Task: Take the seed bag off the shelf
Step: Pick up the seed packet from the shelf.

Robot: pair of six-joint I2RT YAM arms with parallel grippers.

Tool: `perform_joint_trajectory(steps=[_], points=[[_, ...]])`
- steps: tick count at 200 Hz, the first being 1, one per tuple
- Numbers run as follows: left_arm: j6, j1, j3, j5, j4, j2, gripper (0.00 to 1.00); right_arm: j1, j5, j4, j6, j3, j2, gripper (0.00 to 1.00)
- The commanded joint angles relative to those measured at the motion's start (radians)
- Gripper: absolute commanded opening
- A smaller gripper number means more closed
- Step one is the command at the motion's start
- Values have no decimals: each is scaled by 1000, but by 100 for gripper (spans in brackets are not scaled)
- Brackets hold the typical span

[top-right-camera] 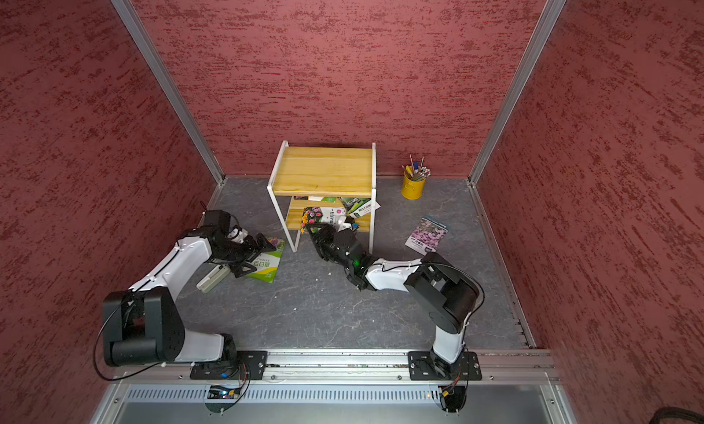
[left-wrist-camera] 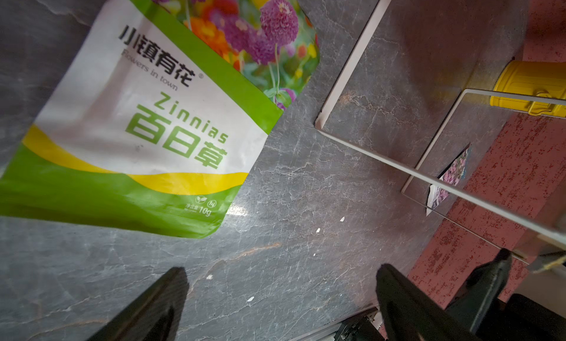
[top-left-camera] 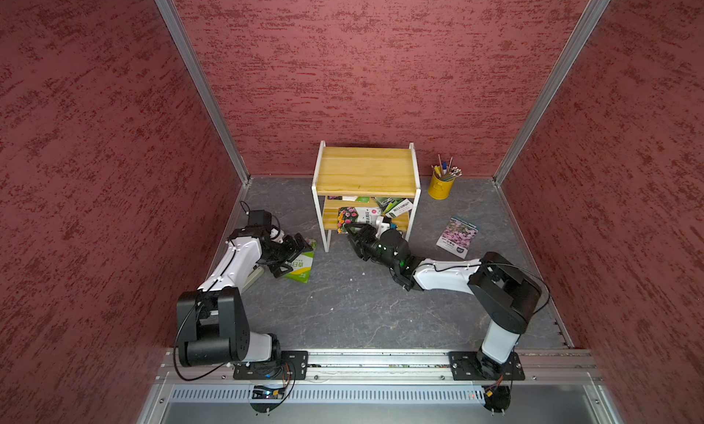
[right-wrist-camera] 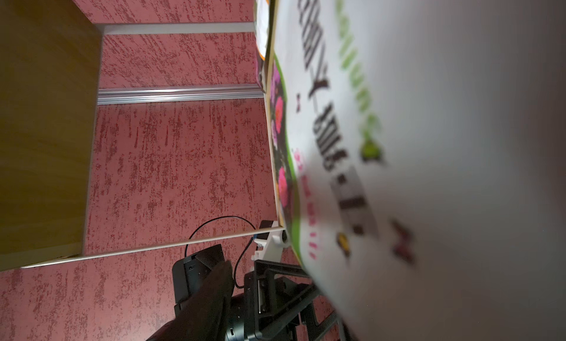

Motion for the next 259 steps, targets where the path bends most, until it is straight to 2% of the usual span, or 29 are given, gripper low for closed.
perform_joint_trajectory(steps=[1,35,90,171,189,198,207,211,214,216,259], points=[[8,-2,11,11,11,9,100,-9,21,24,-12,49,34,49],[13,3,10,12,6,5,100,-15,14,28,-13,77,57,38],[17,10,3,17,12,5,100,-15,11,26,-5,42,38,0],[4,7,0,18,17,-6,100,7,-29,15,-13,-64,-47,0],[2,7,-5,20,20,-9,100,8,-14,27,-8,-89,-57,20],[1,6,-9,20,19,-11,100,8,-12,23,-11,-91,-59,45],[1,6,-10,18,19,-13,100,7,-9,11,-13,-89,-62,64],[2,6,-11,19,19,-13,100,8,-7,5,-14,-86,-65,77],[1,6,-11,18,19,-14,100,7,-6,1,-14,-86,-66,92],[1,6,-12,19,18,-14,100,8,-2,-1,-13,-85,-67,97],[2,5,-9,19,22,-4,100,8,75,-112,-26,-34,-86,99]])
